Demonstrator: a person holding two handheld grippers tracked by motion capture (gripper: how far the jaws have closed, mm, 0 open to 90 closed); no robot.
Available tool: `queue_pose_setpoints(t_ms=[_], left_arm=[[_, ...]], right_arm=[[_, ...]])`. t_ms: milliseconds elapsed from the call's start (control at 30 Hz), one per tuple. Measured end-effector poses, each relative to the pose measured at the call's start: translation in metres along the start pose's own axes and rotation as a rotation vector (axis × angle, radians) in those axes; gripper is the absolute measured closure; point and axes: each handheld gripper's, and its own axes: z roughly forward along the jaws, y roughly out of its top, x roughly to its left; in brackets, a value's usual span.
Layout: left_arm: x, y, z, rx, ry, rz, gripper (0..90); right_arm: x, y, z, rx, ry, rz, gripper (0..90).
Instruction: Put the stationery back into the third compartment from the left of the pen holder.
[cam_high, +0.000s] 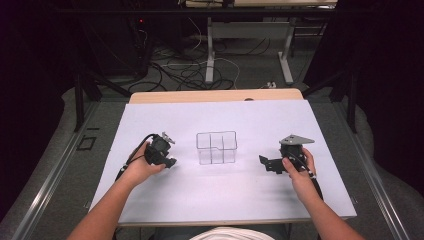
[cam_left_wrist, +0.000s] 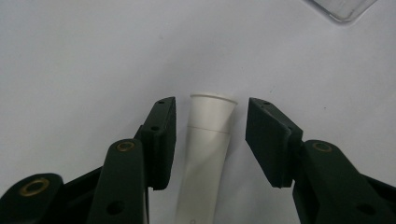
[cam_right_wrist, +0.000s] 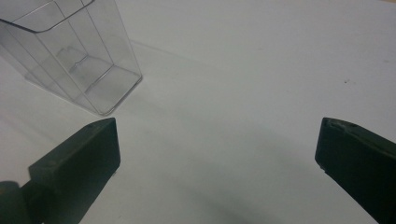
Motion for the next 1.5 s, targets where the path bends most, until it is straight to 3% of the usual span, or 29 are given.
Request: queue_pose_setpoints(t_ms=[467,1000,1500], left_arm=[[-0.0013,-0.0013,0.0084,0.043,0.006,0.024,60.8],[-0.0012,0.0022,0.0084,0.074,0.0,0.086,66.7],[0.0033,-0.0013,0.0053,0.067,-0.029,0.03,67.5]], right_arm=[[0.0001,-0.0009,0.0015,0.008,0.01,-0.003,0.3],[0.0007,-0.0014,0.002,0.016,0.017,-0.005,1.2],[0.0004,-0.0017,0.0021,0.018,0.015,-0.003,1.2]])
